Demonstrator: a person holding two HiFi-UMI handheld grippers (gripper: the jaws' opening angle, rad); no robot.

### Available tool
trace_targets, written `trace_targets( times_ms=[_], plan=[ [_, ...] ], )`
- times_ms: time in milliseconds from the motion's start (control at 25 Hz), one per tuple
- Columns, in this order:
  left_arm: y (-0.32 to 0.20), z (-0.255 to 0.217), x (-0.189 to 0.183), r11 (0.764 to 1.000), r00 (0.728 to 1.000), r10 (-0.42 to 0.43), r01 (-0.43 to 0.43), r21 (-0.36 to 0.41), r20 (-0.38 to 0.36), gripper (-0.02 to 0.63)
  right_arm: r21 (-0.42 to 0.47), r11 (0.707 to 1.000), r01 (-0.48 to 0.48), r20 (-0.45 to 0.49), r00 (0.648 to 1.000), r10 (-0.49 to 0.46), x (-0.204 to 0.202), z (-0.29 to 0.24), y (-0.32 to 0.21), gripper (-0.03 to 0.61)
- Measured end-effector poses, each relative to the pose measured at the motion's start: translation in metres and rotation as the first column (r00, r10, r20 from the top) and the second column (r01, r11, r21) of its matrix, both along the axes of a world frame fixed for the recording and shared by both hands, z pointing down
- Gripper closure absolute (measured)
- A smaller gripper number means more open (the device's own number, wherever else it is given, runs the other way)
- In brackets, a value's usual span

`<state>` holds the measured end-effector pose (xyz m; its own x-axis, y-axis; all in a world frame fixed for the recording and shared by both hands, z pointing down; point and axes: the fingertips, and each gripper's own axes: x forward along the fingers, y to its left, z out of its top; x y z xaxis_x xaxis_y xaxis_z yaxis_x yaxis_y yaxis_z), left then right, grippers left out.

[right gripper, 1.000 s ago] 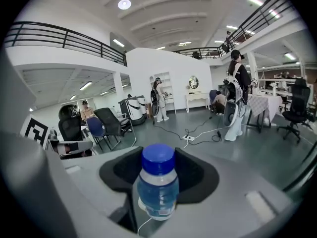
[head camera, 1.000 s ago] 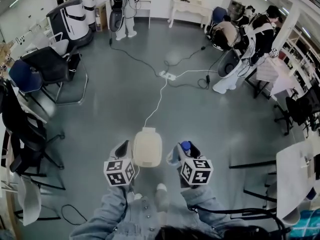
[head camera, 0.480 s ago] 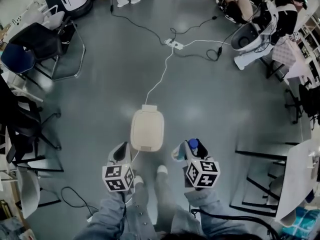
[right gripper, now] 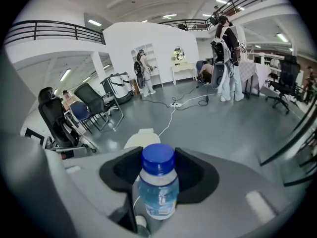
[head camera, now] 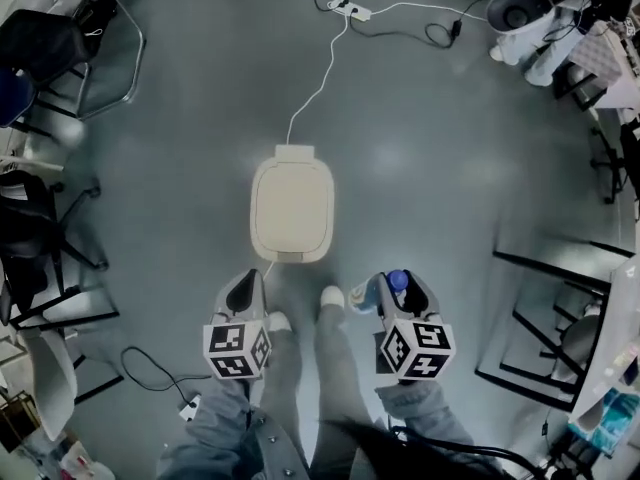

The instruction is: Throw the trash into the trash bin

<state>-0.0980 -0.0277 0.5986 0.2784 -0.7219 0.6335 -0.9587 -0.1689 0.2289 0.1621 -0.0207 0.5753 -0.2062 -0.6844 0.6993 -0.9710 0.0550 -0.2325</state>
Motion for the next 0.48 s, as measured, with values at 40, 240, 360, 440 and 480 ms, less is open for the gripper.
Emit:
trace_targets(
  times_ms=[40, 240, 360, 440, 480],
  plan=[
    [0.000, 0.007, 0.001, 1.000, 1.000, 0.006, -0.006, -0.005, 0.002, 0.606, -0.010, 1.000, -0.008, 0.000, 1.000, 0.008, 0.001, 0.008, 0.004, 0.376],
    [0.001, 0.025, 0.008, 0.999, 0.999, 0.047, -0.047, -0.016, 0.000, 0.605, -0.042, 0.999, -0.030, -0.005, 1.000, 0.030, 0.006, 0.032, 0.015, 0.376],
    [0.000, 0.036, 0.011, 0.998, 0.998, 0.060, -0.060, -0.025, 0.003, 0.606, -0.041, 0.999, -0.017, -0.017, 1.000, 0.016, 0.005, 0.042, 0.010, 0.376],
    [0.000, 0.046, 0.012, 0.997, 0.998, 0.062, -0.061, -0.038, 0.007, 0.604, -0.036, 0.999, -0.004, -0.023, 1.000, 0.004, 0.005, 0.047, 0.004, 0.376],
    [-0.001, 0.051, 0.013, 0.997, 0.998, 0.061, -0.061, -0.045, 0.009, 0.606, -0.033, 0.999, 0.000, -0.021, 1.000, 0.000, 0.005, 0.049, 0.000, 0.376]
  ],
)
